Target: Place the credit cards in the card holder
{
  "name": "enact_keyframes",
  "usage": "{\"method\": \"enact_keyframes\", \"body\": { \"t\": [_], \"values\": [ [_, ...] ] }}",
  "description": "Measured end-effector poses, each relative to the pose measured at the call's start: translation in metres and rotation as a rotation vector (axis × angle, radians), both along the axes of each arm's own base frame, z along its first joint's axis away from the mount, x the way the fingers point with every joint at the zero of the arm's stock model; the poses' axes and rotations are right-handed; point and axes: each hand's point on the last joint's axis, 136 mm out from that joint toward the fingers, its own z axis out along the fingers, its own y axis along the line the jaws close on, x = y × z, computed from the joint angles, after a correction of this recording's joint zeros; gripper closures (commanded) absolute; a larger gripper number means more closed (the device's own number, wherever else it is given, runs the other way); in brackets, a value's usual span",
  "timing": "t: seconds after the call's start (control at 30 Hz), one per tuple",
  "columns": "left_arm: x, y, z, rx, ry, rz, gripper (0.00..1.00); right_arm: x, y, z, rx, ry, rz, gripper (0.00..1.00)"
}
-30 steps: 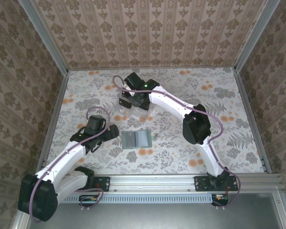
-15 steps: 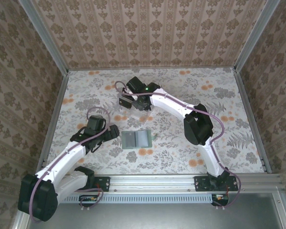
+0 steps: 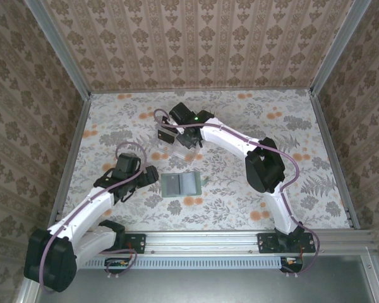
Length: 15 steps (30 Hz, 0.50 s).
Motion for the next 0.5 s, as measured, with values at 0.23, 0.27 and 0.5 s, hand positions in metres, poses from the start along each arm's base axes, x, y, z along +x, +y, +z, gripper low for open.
{"method": "enact_keyframes", "body": {
  "t": [0.23,0.27,0.5],
  "values": [
    [0.000,-0.001,0.000,-0.006,0.002,-0.004,0.00,0.002,-0.001,0.001,-0.001,-0.001,0.015,1.00],
    [0.000,-0.001,0.000,-0.006,0.002,-0.004,0.00,0.003,-0.002,0.002,0.001,-0.002,0.014,1.00],
    [-0.001,-0.002,-0.003,-0.007,0.013,-0.009,0.00,0.005,0.003,0.023,0.050,-0.025,0.023,1.00]
  ]
}}
